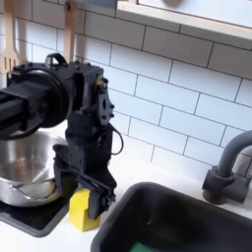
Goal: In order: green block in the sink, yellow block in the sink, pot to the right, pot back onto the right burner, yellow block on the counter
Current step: 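Take the yellow block out of the sink and put it on the counter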
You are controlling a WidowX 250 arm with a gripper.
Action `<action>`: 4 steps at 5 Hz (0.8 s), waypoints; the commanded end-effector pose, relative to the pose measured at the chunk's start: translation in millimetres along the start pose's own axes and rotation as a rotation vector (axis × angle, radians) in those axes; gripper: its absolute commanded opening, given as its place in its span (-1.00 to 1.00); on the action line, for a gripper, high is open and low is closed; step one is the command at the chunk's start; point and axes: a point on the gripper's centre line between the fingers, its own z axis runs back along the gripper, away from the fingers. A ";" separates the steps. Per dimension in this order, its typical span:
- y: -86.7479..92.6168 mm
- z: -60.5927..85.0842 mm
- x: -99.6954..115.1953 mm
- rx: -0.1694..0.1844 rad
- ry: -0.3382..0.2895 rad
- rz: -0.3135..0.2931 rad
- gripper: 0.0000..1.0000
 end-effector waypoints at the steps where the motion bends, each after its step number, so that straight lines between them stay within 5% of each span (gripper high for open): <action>1: -5.8 14.2 10.7 -0.014 -0.036 -0.003 1.00; 2: -11.5 16.0 15.0 -0.036 -0.059 0.023 1.00; 4: -38.4 6.4 26.4 -0.053 -0.074 -0.023 1.00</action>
